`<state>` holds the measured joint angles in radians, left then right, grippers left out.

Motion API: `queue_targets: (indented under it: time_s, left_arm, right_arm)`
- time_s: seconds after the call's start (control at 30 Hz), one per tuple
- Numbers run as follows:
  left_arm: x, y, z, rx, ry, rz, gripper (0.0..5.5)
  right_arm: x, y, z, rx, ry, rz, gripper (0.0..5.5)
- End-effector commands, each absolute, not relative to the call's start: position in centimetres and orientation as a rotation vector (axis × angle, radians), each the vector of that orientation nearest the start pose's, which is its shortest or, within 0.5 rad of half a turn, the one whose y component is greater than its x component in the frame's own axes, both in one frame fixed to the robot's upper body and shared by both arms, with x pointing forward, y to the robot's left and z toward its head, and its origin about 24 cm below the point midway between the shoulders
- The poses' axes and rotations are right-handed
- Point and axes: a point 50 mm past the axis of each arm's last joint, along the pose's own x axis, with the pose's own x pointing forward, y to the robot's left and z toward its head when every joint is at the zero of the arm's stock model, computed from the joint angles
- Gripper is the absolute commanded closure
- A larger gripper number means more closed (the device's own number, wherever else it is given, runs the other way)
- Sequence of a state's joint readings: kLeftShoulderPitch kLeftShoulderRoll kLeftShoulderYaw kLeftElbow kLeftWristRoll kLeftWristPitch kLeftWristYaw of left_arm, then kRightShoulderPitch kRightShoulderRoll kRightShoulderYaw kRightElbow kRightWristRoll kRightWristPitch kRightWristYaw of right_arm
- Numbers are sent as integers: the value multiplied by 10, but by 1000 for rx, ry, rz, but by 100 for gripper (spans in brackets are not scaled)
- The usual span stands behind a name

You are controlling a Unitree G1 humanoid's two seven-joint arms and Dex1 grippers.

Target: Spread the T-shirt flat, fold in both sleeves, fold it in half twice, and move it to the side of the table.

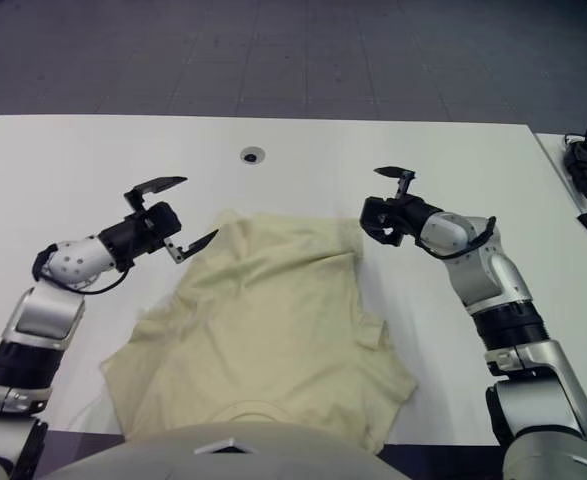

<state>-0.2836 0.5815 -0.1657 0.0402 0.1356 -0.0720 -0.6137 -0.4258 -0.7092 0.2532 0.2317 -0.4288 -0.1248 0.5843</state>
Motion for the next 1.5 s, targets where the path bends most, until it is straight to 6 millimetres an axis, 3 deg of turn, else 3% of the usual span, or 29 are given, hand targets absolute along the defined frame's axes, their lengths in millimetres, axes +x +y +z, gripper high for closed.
queue_targets:
  time_s: [0.03,0.3,0.53,0.77,1.1,1.3,1.5]
  left_arm:
    - [307,170,98,838,-32,-744,10]
    - [333,156,68,901,58,-766,10]
    - [341,152,47,958,112,-777,10]
    - [341,163,44,967,119,-759,10]
    - [343,182,45,967,143,-672,10]
    - [343,179,38,992,146,-642,10]
    - [352,173,46,957,104,-560,10]
  right_arm:
    - [318,-203,103,-1251,95,708,12]
    - [316,-199,87,-1265,137,760,12]
    - [320,-199,70,-1294,195,780,12]
    - [331,-214,52,-1319,292,751,12]
    - [345,-211,47,-1314,288,713,12]
    - [346,-213,46,-1319,283,703,12]
    - [348,-215,49,-1316,275,685,12]
